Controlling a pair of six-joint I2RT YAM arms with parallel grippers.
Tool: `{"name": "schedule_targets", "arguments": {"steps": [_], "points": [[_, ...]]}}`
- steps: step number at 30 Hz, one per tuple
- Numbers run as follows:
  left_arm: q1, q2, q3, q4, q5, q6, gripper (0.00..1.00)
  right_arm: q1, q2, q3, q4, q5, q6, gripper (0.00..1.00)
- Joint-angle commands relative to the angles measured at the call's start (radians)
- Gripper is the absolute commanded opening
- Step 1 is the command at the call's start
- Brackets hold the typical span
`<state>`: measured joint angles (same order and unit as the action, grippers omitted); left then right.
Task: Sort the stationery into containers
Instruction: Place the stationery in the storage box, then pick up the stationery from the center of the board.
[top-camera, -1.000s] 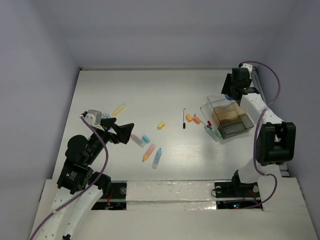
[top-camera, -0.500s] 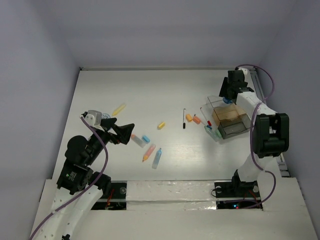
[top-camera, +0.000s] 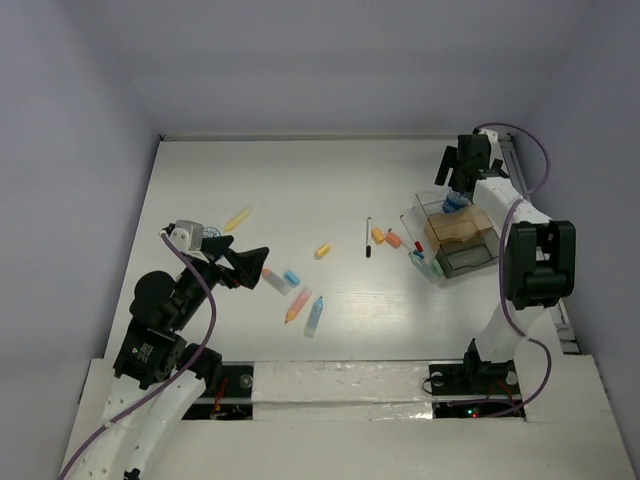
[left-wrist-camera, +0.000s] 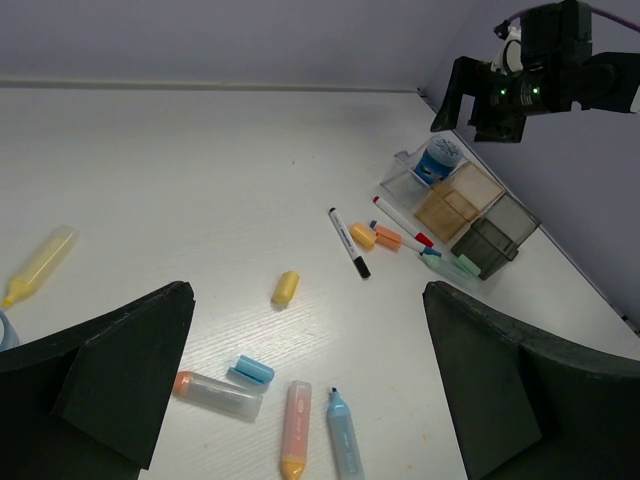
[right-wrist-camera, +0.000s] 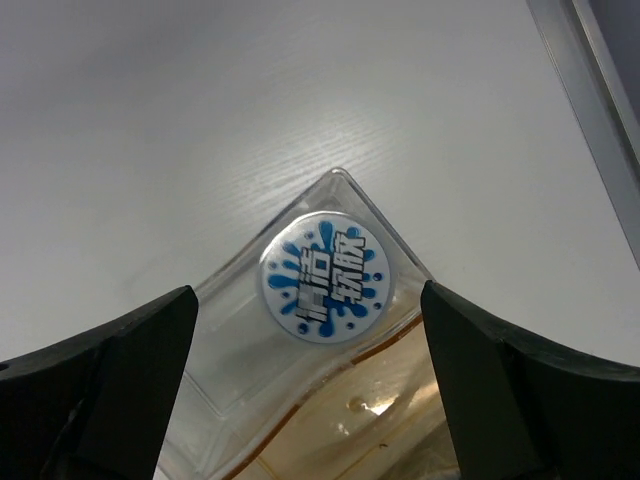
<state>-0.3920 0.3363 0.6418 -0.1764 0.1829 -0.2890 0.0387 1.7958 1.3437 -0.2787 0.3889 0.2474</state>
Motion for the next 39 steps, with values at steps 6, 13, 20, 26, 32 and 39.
{"name": "schedule_targets", "arguments": {"steps": [6,13,20,26,32,39], "points": [[-0.005,0.013,0.002,0.048,0.009,0.002,0.99,0.013,-0.146,0.045,0.064,-0.105,0.015,1.00],[0.004,0.021,0.010,0.041,-0.002,0.002,0.99,0.358,-0.159,-0.020,0.167,-0.358,-0.094,1.00],[0.013,0.004,0.019,0.012,-0.085,-0.006,0.99,0.688,-0.006,0.083,0.259,-0.487,-0.164,1.00],[0.053,-0.043,0.059,-0.070,-0.361,-0.047,0.99,0.864,0.186,0.253,0.331,-0.610,-0.189,1.00],[0.053,-0.066,0.136,-0.198,-0.768,-0.200,0.99,0.928,0.439,0.495,0.320,-0.604,-0.180,1.00],[0.053,-0.149,0.171,-0.170,-0.959,-0.240,0.99,0.972,0.681,0.845,0.174,-0.521,-0.204,1.00]]}}
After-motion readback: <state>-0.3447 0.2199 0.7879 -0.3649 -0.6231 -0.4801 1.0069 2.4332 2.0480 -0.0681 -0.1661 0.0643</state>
